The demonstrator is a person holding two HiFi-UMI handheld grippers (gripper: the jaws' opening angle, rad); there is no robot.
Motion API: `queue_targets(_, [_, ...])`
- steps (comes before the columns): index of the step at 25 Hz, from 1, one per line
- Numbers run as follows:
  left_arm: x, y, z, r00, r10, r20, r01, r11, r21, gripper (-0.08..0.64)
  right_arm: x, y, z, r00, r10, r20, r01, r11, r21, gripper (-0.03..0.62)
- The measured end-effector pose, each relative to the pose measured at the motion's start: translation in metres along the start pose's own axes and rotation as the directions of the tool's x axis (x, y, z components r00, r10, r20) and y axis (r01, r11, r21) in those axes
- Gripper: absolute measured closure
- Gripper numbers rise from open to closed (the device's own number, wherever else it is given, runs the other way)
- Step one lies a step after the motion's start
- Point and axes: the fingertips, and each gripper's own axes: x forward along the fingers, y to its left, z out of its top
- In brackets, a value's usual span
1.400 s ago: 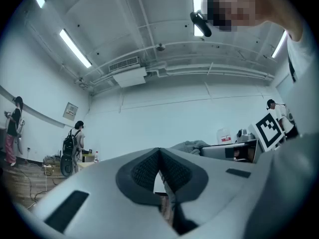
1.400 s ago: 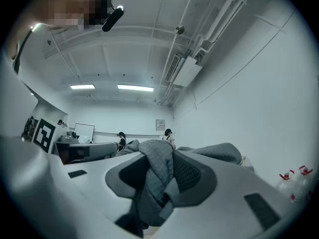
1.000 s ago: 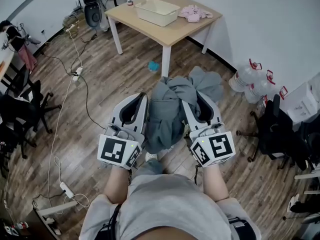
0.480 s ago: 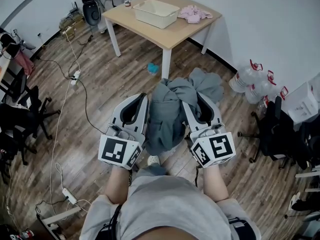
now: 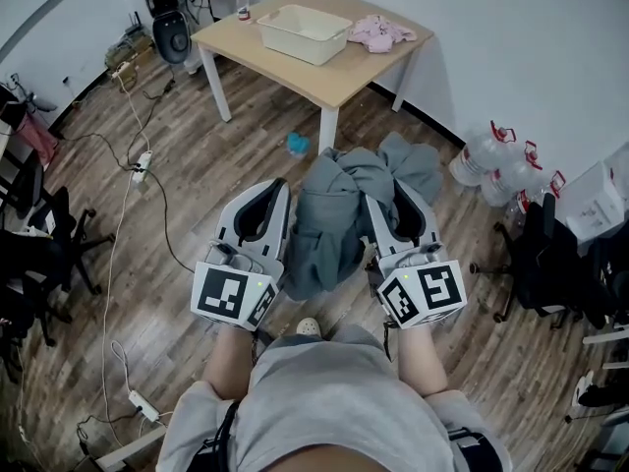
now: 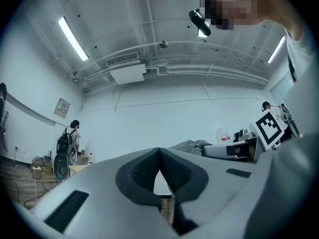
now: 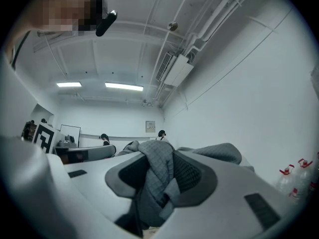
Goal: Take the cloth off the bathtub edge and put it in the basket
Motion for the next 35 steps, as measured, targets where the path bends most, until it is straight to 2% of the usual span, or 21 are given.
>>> queue_targets(9, [0.021,0.027,-0.01,1.0,-0.004,-0.001,0.004,1.0,-0.019,0.548,0.03,-0.006,-0.003,1.0,-0.01,-0.001,0.01,1.0,-0.009,0.445])
queue_targets(15, [0.05,0.047,-0.018,1.0,0.009,-0.009,-0.01,1.0,-0.017,0.548,0.064,-0.025,-0.008,1.0,-0.001,0.0,0.001,1.0,-0.004,0.445])
queue_targets(24, [0.125,0.096,-0.029,0.999,0.04,-0.003,-0.04,0.999,-0.02,0.548,0.145,-0.069,-0.01,1.0,0.03,0.005,-0.029,1.0,-0.008,0.445])
queue_targets(35, [0.212,0.129,-0.032,0.998,0.067,0.006,-0.067,0.998,0.0,0.548,0.222,-0.124,-0.008,0.997,0.076,0.011,-0.076,0.997,-0.022,0.445])
